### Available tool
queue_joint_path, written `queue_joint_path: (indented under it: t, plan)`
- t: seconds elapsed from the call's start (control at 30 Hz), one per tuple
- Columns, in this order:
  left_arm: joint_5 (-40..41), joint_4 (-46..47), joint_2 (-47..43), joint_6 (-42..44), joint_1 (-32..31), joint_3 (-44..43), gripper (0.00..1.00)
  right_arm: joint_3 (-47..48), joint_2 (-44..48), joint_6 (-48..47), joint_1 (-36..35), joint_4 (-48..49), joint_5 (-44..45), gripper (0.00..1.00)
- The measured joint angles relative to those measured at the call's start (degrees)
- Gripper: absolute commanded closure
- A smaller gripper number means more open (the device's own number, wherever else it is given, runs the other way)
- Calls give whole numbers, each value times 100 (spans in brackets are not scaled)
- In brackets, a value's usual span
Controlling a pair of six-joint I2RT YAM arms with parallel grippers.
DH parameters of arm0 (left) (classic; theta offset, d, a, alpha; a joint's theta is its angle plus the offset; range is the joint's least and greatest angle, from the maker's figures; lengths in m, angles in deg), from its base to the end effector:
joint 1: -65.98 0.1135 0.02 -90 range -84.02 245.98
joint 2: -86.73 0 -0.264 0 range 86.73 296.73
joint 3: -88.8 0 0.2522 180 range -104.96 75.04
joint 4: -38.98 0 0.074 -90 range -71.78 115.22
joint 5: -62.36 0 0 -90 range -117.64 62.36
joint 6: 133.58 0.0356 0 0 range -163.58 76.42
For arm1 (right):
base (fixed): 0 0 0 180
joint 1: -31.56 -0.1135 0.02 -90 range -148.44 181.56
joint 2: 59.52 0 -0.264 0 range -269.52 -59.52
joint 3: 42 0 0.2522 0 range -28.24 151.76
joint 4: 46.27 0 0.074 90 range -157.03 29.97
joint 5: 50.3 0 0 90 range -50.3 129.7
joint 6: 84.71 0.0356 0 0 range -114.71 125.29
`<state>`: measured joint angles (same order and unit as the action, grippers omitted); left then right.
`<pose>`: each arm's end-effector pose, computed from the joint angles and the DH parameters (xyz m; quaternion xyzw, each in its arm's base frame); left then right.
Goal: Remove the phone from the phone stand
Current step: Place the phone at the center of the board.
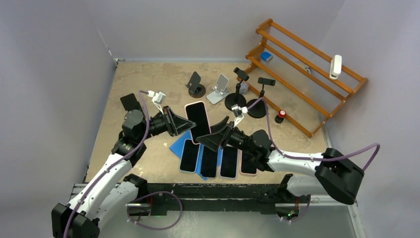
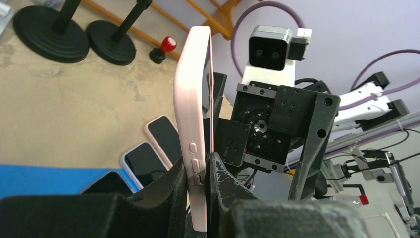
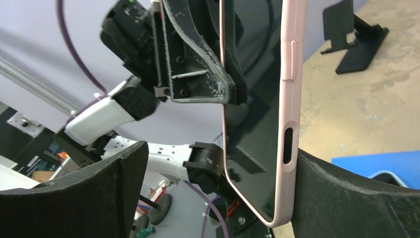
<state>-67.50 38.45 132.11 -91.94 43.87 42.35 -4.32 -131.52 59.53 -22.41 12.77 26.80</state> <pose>0.1656 -0.0919 0.3071 0.0856 0.6993 -0.5813 0.4071 0.1379 0.2032 0.2678 -0.0933 0.5362 0.7134 0.4415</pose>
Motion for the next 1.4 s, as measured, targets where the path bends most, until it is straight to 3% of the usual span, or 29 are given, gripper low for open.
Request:
queue_joint_path:
  t: [0.23, 0.6, 0.77, 1.03, 1.2, 1.4]
  plan:
    - [494, -1480, -203, 474, -11, -516, 100, 92, 507, -442, -2, -1178, 142, 1]
    - [1241, -2813, -516, 702, -11, -804, 100, -33, 1073, -844, -2, -1969, 306, 1]
    - [1683, -3803, -435, 1086, -11, -1329, 100, -81, 1543, -1071, -2, -2522, 514, 1]
    - [2404, -5716, 732, 1945, -11, -2769, 100, -81, 2175, -1451, -2, -3626, 918, 1]
    - [2632, -6568, 1547, 2271, -11, -2719, 100, -81, 2273, -1552, -2, -4089, 940, 1]
    - [2664, -6861, 2227, 2531, -9, -2632, 100, -81, 2433, -1615, -2, -4350, 940, 2]
